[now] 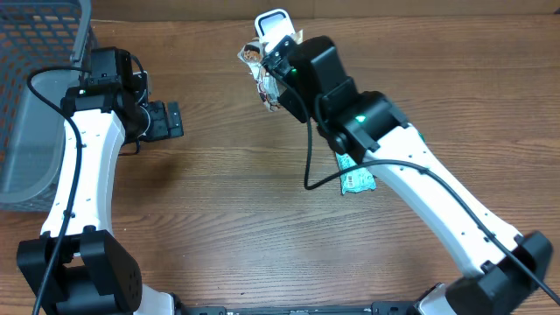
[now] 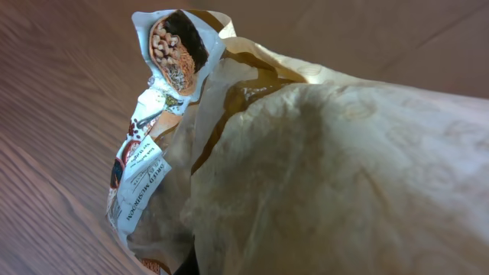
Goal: Scan the item barcode
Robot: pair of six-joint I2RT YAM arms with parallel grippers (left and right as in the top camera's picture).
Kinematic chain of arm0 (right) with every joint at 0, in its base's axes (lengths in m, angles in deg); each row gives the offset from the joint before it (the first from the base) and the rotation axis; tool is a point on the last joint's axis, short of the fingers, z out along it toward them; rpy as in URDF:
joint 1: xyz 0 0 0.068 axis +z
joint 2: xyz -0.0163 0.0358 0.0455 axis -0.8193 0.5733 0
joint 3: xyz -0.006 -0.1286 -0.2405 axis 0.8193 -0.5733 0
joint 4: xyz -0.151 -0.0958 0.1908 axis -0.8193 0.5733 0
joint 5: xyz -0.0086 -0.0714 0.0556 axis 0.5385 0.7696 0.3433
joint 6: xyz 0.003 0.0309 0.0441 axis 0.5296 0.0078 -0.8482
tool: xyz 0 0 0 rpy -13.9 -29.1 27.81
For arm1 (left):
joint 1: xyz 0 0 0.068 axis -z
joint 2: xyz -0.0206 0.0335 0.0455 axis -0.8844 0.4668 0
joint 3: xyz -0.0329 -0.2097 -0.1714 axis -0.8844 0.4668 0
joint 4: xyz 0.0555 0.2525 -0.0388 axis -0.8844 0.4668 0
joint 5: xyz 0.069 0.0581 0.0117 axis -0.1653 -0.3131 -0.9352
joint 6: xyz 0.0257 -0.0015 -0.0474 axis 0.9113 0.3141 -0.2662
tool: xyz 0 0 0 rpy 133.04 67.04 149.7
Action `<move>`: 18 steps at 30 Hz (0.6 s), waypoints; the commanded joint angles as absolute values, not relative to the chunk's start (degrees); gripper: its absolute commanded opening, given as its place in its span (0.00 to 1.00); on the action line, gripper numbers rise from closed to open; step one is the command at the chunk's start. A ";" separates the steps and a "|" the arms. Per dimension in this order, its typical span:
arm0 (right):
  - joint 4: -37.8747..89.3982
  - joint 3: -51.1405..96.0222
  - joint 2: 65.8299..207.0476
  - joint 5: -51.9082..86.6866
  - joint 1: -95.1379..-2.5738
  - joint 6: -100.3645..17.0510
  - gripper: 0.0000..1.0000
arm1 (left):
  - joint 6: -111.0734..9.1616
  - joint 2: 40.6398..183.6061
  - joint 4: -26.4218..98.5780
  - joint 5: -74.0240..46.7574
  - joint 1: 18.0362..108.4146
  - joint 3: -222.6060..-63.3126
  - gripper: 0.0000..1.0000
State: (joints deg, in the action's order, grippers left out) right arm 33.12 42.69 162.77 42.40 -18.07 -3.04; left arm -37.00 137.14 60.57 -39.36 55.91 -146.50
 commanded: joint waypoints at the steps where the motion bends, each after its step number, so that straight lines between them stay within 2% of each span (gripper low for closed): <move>1: 32.81 43.46 165.43 47.45 -16.72 -3.73 0.04 | -36.34 136.92 60.35 -38.70 55.83 -147.18 0.99; 7: 31.28 43.46 169.34 49.62 -15.69 -4.35 0.04 | -36.34 136.92 60.35 -38.70 55.83 -147.18 1.00; 8: 31.17 43.46 169.41 48.13 -15.69 -4.89 0.07 | -36.34 136.92 60.35 -38.70 55.83 -147.18 0.99; 10: 31.08 43.46 169.41 42.34 -15.73 -5.29 0.04 | -36.34 136.92 60.35 -38.70 55.83 -147.18 0.99; 13: 30.76 43.46 169.43 38.21 -16.28 -9.68 0.04 | -36.34 136.92 60.35 -38.70 55.83 -147.18 1.00; 18: 30.38 44.29 169.41 49.70 -16.41 -10.88 0.03 | -36.34 136.92 60.35 -38.70 55.83 -147.18 0.99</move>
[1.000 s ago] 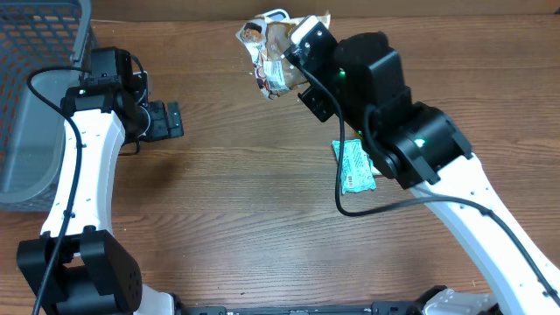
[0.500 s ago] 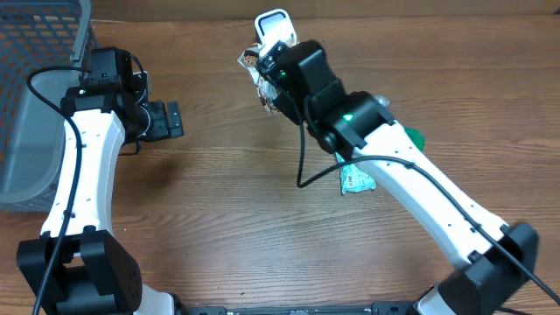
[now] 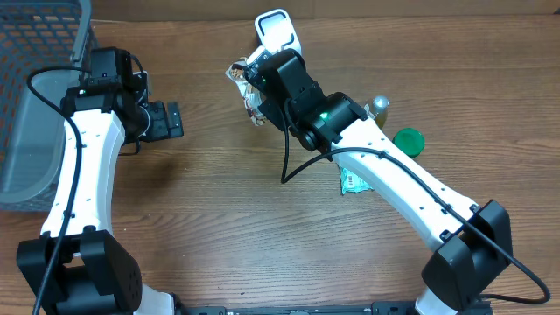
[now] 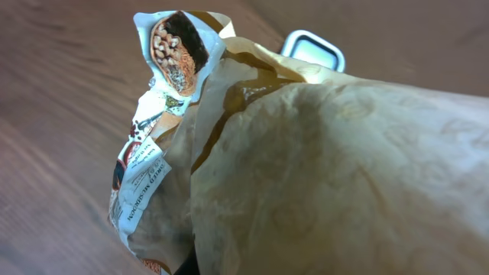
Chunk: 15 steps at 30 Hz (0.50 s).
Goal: Scan the item barcode
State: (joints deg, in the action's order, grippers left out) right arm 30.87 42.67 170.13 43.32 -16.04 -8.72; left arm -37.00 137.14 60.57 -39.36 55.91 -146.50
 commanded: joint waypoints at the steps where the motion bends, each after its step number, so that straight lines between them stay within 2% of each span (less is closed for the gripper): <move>1: 30.56 44.96 169.41 52.20 -16.32 -9.59 0.03 | -36.34 136.92 60.35 -38.70 55.83 -147.18 1.00; 8: 32.29 51.78 169.41 60.50 -15.86 -1.42 0.03 | -36.34 136.92 60.35 -38.70 55.83 -147.18 1.00; 15: 29.03 52.24 169.83 61.42 -16.10 4.31 0.03 | -36.34 136.92 60.35 -38.70 55.83 -147.18 1.00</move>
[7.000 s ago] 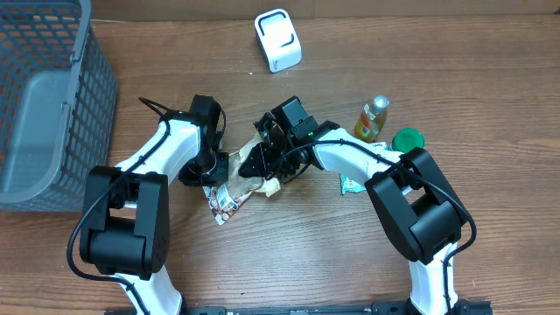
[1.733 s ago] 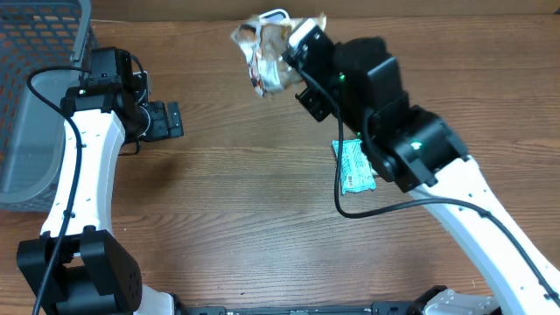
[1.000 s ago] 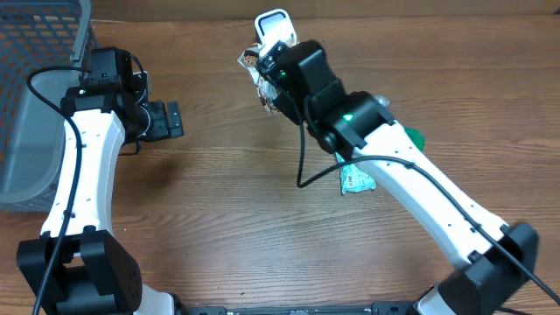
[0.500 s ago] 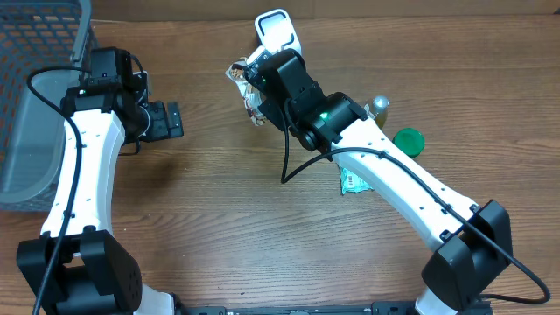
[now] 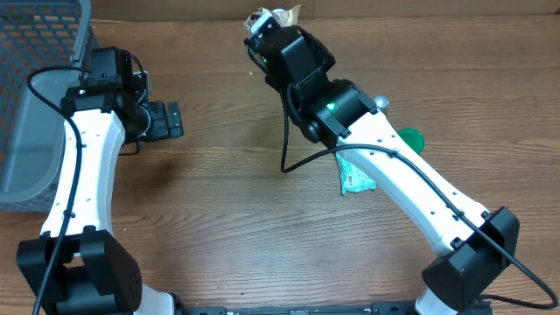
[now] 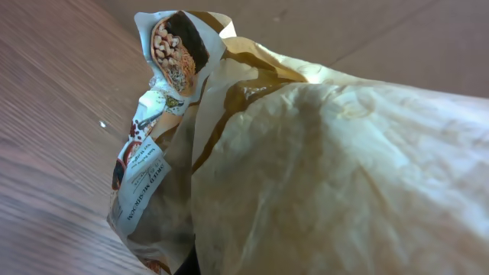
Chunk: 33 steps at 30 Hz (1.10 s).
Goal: Scan the item barcode
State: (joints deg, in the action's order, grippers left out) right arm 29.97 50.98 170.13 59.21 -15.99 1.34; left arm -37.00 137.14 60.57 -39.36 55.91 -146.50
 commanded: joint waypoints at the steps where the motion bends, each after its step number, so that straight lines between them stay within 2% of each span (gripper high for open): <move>1: 28.50 52.24 170.02 61.53 -16.10 4.37 0.03 | -36.34 136.92 60.35 -38.70 55.83 -147.18 0.99; 17: 21.18 52.07 175.03 61.81 -16.15 5.99 0.04 | -36.34 136.92 60.35 -38.70 55.83 -147.18 0.99; 24: 17.69 52.05 179.60 63.19 -16.17 18.52 0.04 | -36.34 136.90 60.35 -38.70 55.83 -147.18 0.99; 33: 4.83 52.05 185.52 66.64 -18.14 30.71 0.04 | -36.34 136.92 60.35 -38.70 55.83 -147.18 1.00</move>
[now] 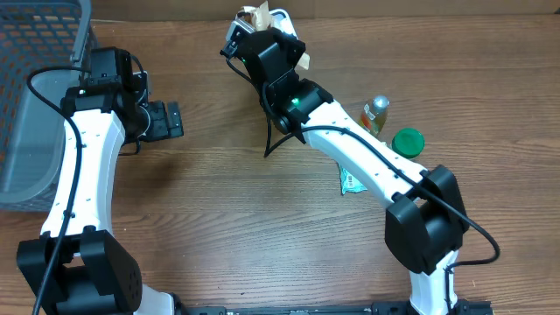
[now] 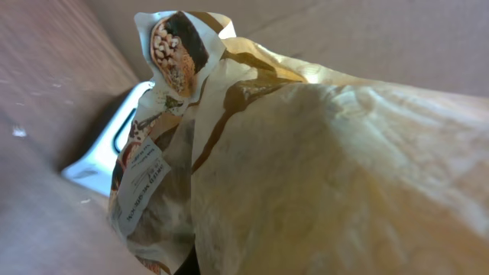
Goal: Scan the item barcode
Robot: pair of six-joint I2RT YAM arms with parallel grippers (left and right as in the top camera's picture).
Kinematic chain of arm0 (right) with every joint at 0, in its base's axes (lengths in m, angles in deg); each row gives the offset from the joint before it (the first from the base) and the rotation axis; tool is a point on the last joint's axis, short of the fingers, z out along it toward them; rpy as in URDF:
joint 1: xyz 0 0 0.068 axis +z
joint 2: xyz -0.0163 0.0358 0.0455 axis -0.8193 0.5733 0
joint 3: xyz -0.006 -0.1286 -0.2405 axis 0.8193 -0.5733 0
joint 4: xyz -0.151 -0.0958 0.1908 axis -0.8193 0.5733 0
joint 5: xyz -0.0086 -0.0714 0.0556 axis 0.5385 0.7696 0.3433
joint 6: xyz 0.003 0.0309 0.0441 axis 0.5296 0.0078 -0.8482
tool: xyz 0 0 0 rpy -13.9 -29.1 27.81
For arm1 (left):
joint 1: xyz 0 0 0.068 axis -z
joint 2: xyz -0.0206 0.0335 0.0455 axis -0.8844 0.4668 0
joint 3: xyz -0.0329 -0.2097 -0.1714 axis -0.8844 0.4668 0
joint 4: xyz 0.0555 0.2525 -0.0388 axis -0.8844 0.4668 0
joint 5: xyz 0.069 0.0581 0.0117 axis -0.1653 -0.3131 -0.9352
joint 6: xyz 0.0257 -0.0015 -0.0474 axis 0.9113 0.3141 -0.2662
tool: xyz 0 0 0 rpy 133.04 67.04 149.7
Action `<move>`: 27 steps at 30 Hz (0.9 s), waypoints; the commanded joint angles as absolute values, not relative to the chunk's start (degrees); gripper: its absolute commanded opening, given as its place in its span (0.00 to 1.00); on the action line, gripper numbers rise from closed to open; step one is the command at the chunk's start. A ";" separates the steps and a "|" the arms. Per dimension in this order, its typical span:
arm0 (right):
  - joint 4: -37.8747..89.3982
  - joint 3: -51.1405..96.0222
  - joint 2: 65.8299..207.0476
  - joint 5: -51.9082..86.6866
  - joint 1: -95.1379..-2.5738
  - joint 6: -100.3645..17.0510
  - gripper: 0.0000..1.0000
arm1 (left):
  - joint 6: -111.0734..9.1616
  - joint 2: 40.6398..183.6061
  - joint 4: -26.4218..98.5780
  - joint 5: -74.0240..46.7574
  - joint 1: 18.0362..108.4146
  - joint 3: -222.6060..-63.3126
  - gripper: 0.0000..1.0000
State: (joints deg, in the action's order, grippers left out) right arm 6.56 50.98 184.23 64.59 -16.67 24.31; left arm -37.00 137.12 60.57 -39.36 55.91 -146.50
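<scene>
My right gripper (image 1: 252,31) is shut on a crumpled tan and white packet of dried mushrooms (image 2: 321,168), held up at the far middle of the table. The packet (image 1: 259,13) fills the right wrist view and hides the fingers. The white scanner (image 2: 107,153) lies just beyond the packet's printed end, on the left of that view. From overhead only a white corner of the scanner (image 1: 279,14) shows behind the wrist. My left gripper (image 1: 166,120) rests open at the left, holding nothing.
A grey wire basket (image 1: 35,79) stands at the far left. Right of the arm are a small amber bottle (image 1: 374,113), a green round lid (image 1: 408,141) and a green and white packet (image 1: 353,181) lying flat under the forearm.
My right gripper has moved a little to the left with the packet still in it. The scanner now shows by the packet's printed end in the wrist view. The left arm has not moved.
The packet was held in my right gripper just in front of the scanner. Then it was lower and to the left, with the scanner behind it. Then it was over the scanner, hiding it. Now it is at the scanner's left side. The left arm stayed still.
</scene>
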 commanded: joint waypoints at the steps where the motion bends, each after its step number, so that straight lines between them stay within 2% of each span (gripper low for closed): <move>1: 4.00 52.05 186.11 66.77 -18.55 32.18 0.03 | -36.34 136.92 60.35 -38.70 55.83 -147.18 1.00; 15: -15.86 52.05 189.04 62.99 -21.68 33.42 0.04 | -36.34 136.92 60.35 -38.70 55.83 -147.18 0.99; 27: -24.89 52.02 195.66 65.38 -21.74 33.42 0.04 | -36.34 136.92 60.35 -38.70 55.83 -147.18 0.99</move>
